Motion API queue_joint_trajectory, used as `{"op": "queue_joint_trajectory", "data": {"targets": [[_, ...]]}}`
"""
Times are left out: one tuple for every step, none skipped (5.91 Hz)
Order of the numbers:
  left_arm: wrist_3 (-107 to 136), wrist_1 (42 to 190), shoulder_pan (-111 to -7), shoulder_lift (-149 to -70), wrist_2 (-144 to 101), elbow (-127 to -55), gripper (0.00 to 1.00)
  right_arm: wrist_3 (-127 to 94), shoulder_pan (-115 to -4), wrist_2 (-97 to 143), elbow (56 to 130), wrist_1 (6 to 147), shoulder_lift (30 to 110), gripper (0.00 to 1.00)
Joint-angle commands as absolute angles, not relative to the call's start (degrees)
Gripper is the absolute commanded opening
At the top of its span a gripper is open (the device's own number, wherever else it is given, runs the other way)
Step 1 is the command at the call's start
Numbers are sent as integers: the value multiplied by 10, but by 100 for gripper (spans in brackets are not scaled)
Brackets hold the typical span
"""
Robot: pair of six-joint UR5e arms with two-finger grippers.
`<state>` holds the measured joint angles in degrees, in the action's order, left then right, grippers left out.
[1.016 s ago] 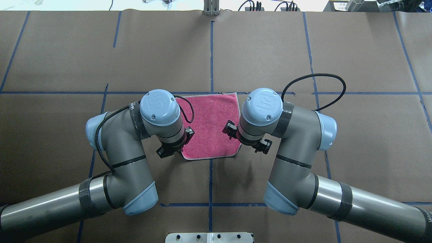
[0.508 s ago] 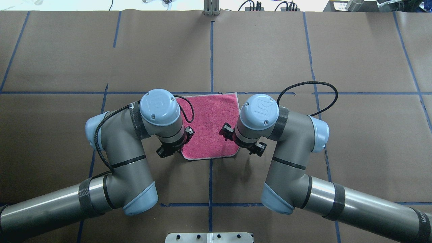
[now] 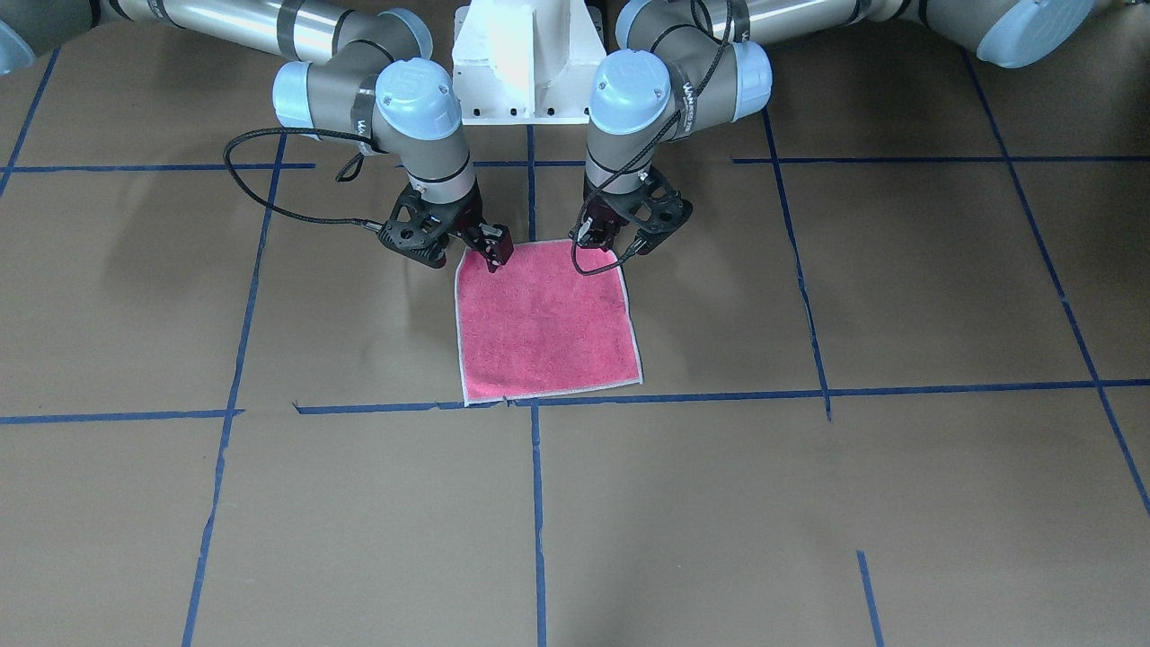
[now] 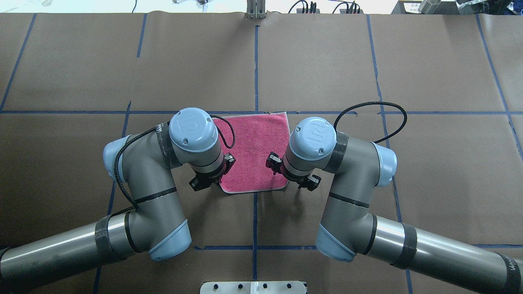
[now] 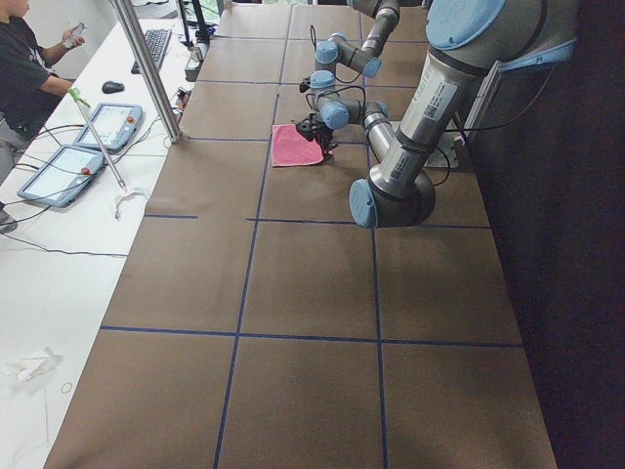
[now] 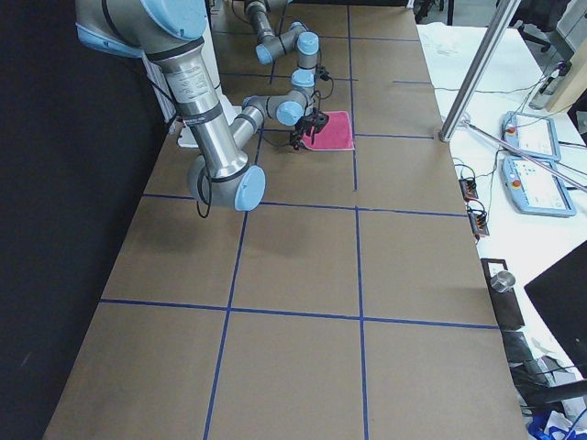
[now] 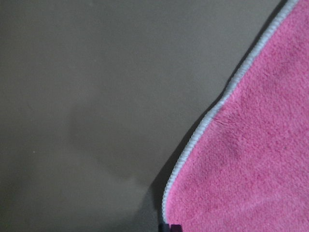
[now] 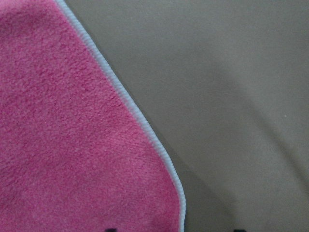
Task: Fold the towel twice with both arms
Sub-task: 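Pinch the near towel corners with both grippers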
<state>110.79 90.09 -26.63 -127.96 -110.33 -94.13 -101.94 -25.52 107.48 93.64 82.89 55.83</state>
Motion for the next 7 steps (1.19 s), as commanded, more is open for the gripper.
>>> {"op": "queue_joint_trajectory", "data": {"targets": [[1108,901,-266,-1280,-1103,-941,0,-1019,-256,1078,942,829,558,18],[1108,901,-266,-1280,-1103,-941,0,-1019,-256,1078,946,830,559,15],[1108,901,-266,-1280,-1104,-941,0,-1018,-257,1079,946,831,560,12],[1108,900,-266,-1280,-1103,-941,0,-1017,-257,1080,947,836,560,9],[1108,900,-266,-1280,-1103,-941,0,-1018,-258,1079,950,838,562,6],[1108,900,-266,-1280,-1103,-942,0,-1020,-258,1075,960,848,567,0],[1108,900,-266,-1278,-1103,-955,0,-1020,-261,1075,972,865,566,0]]}}
